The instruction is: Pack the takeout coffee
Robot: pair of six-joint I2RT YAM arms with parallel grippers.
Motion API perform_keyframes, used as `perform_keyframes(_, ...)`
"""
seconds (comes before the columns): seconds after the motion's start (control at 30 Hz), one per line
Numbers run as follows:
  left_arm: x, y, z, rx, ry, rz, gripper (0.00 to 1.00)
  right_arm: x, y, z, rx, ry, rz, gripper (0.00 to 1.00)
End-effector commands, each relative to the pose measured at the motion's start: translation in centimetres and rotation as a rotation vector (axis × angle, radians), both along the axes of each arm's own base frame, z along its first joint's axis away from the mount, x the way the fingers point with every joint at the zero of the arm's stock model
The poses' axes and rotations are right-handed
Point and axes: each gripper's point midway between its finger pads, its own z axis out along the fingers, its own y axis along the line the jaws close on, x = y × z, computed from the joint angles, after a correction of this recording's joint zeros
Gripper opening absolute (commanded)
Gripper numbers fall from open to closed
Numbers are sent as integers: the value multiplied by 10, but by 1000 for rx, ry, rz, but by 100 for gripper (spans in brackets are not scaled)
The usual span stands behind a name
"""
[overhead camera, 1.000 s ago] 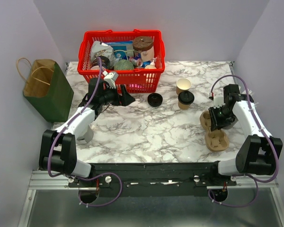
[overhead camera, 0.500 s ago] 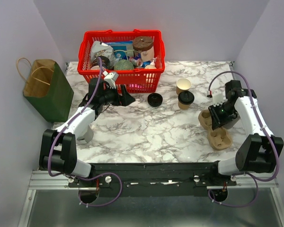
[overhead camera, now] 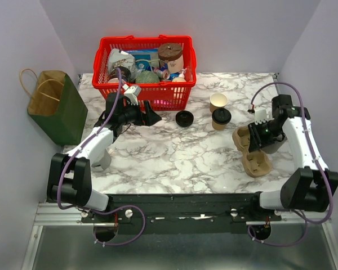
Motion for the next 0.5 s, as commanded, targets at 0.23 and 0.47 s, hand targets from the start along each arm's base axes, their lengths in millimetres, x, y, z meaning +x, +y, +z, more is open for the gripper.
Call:
perform_keyframes(0.23,-2,-7,5,-7,-21,-30,97,-6,-14,-2,-96,26,-38,0)
perform_keyframes(0.47,-2,-9,4,-11,-16,-35,97,-31,0,-12,-11,151,54,1)
